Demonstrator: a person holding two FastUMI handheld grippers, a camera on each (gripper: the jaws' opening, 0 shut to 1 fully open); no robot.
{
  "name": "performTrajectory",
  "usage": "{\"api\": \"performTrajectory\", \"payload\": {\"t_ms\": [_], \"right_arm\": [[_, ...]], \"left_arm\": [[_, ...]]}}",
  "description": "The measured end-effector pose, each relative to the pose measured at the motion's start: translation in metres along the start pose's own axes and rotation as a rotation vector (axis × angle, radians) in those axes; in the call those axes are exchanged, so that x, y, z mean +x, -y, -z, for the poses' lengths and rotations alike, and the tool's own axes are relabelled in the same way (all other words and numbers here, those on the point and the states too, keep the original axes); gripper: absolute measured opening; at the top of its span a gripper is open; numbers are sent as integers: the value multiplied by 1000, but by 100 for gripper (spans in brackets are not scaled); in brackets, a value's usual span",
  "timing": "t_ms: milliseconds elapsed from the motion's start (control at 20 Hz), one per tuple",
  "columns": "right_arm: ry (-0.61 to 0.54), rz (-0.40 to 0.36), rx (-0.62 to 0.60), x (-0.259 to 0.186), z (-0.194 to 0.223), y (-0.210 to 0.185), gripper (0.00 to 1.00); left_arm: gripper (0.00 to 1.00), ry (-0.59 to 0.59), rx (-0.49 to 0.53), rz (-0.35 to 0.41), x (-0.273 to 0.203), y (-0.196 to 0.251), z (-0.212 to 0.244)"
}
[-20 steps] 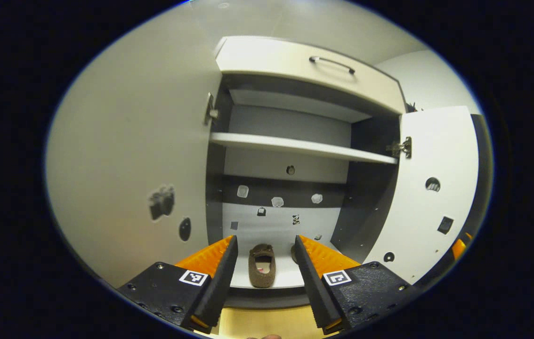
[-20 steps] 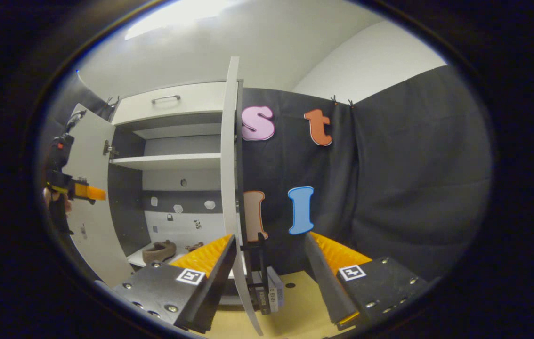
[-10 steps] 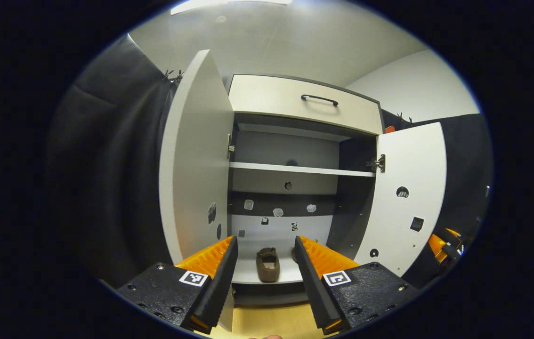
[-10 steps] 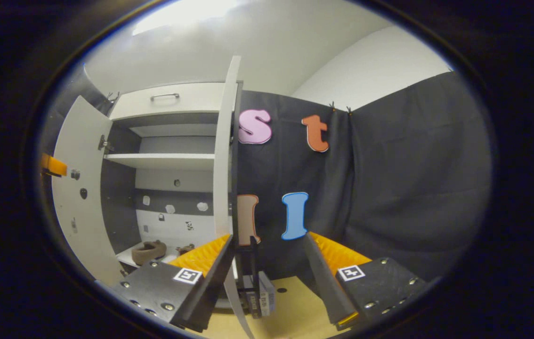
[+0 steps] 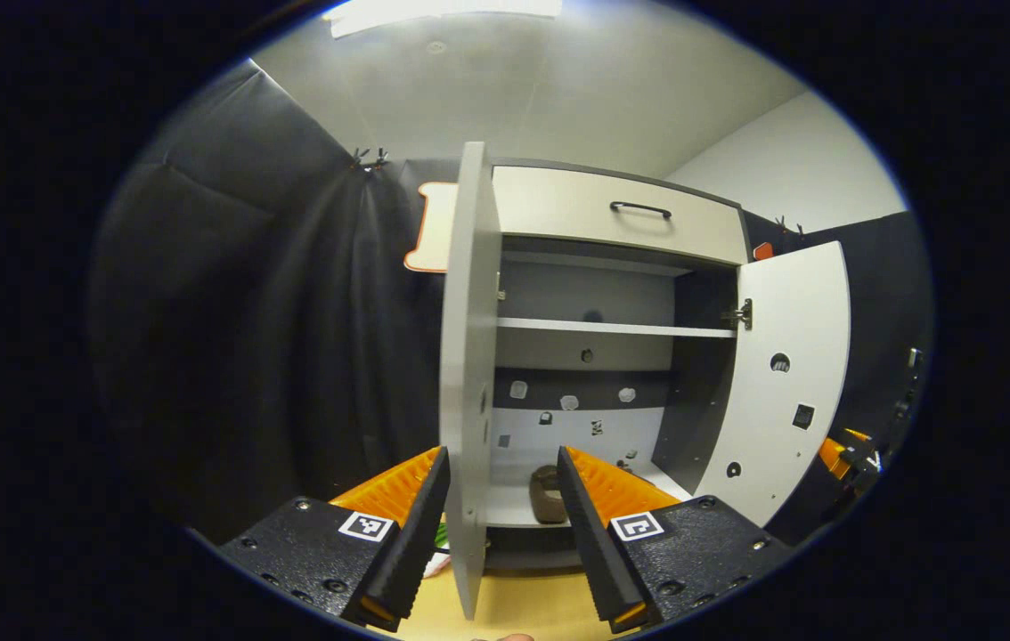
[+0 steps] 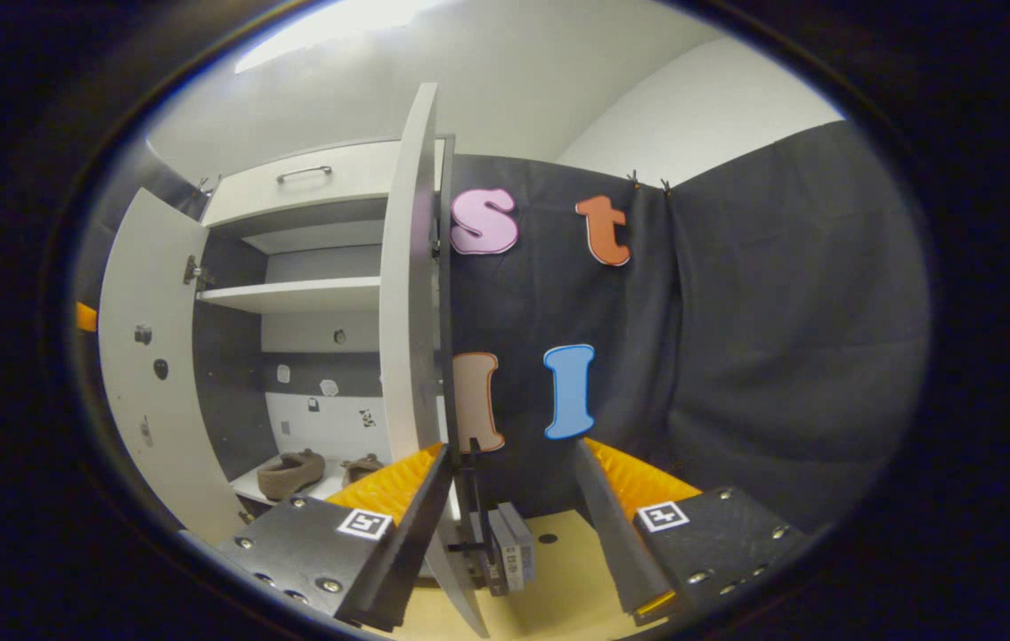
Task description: Grab one shoe with the right hand and put it into the shoe cabinet, grab the other shoe with the left hand and put it into the shoe cabinet; then close the right door with the right hand and the left door with the left hand.
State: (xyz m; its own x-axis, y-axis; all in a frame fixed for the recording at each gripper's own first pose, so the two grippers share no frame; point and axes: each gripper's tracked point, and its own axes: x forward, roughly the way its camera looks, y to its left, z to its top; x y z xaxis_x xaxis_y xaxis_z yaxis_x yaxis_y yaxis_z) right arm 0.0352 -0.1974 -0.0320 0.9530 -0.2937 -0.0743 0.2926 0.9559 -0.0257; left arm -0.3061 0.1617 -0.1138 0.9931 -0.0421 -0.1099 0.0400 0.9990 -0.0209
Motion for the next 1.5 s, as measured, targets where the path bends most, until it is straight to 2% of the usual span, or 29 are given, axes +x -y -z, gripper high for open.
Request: {"api": "performTrajectory", "payload": {"t_ms": [100, 200, 250, 400, 450, 750, 950, 1000, 1050, 1100, 1150, 1350, 1500], "right_arm": [[8, -8, -12, -1, -1, -7, 85], [14, -32, -21, -5, -1, -17, 85], [13, -54, -21, -5, -1, -26, 85], [6, -116, -7, -4, 2, -52, 85], [9, -128, -9, -4, 2, -61, 85], [10, -183, -31, -2, 2, -93, 85], [5, -213, -21, 0, 4, -105, 86], [2, -225, -18, 1, 5, -110, 85], [-3, -240, -16, 3, 6, -115, 85], [-13, -259, -21, 3, 10, -122, 85], [-27, -283, -29, 4, 16, -130, 85], [-48, -381, -33, 4, 26, -173, 85], [-31, -412, -45, 3, 22, -195, 85]], "left_arm": [[70, 6, 6, -49, -6, -18, -1], [74, 2, 3, -94, -7, -35, 0], [70, 3, 1, -116, -8, -42, 1], [77, 16, -1, -170, -9, -60, 2], [74, 14, -3, -182, -9, -65, 5], [71, -34, -23, -203, -2, -77, 28], [71, -62, -30, -200, 4, -77, 39], [74, -67, -31, -199, 5, -76, 40], [72, -68, -34, -197, 5, -76, 41], [77, -69, -36, -195, 7, -76, 41], [74, -67, -38, -193, 7, -76, 42], [74, -75, -45, -199, 8, -77, 46], [75, -75, -61, -205, 8, -77, 48]]}}
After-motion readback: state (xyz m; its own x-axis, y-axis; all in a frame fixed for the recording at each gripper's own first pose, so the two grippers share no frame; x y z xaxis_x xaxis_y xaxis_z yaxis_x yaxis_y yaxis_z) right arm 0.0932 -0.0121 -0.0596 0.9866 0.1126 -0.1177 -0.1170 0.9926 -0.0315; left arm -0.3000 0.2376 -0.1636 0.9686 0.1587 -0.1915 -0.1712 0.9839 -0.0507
